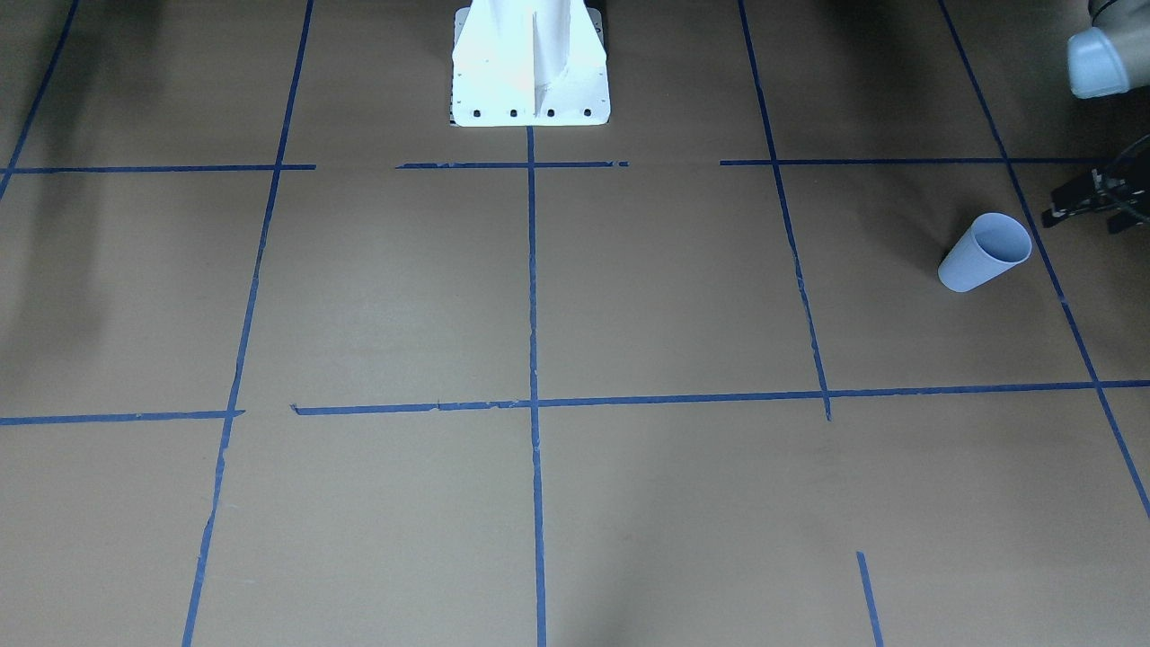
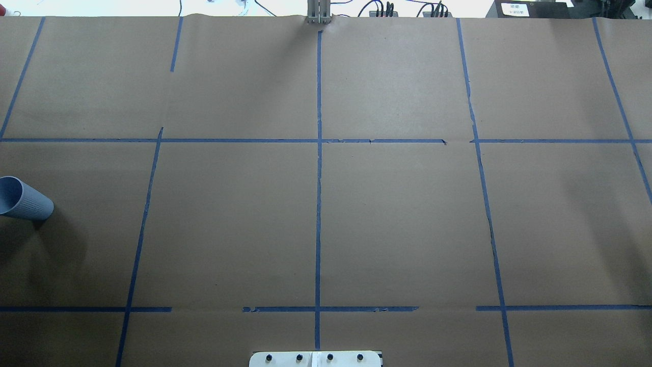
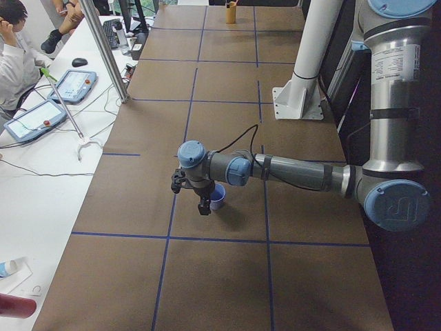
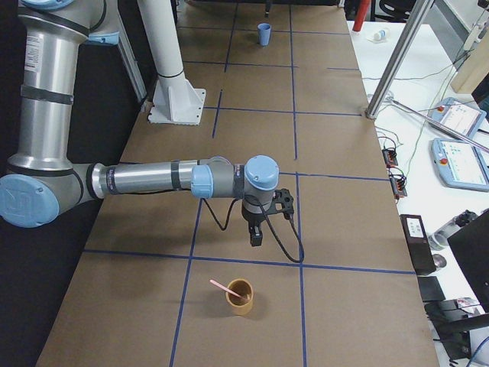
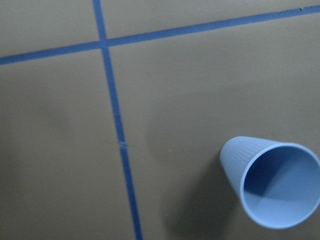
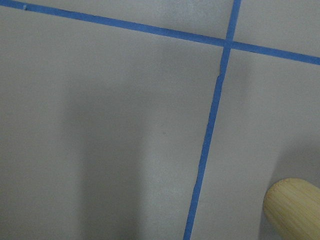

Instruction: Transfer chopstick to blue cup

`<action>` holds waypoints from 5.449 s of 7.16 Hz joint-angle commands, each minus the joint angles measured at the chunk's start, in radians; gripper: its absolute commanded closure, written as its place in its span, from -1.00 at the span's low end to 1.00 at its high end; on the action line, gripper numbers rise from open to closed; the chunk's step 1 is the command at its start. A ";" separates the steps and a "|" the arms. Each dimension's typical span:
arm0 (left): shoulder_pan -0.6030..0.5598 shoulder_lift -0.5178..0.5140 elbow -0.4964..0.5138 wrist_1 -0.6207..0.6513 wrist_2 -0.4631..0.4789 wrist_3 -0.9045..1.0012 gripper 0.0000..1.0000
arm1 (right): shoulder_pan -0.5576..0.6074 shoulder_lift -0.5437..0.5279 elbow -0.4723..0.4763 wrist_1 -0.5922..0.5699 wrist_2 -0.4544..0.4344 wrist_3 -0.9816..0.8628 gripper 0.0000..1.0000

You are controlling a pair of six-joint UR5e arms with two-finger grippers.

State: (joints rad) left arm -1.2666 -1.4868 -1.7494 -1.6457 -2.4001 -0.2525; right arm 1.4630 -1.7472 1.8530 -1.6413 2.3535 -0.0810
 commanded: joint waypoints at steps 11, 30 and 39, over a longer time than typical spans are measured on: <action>0.334 -0.414 -0.096 -0.152 -0.109 -0.885 1.00 | -0.026 0.000 0.012 0.000 0.059 0.003 -0.99; 0.742 -0.819 0.097 -0.062 0.446 -1.156 -0.99 | -0.039 0.000 0.014 0.002 0.070 0.006 -0.99; 0.543 -0.509 -0.275 0.023 0.300 -1.042 -1.00 | 0.278 -0.047 -0.099 -0.017 -0.060 -0.116 -0.95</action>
State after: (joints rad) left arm -0.6792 -2.0416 -1.9999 -1.6218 -2.0466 -1.3278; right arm 1.7072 -1.7861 1.8067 -1.6564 2.3012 -0.1314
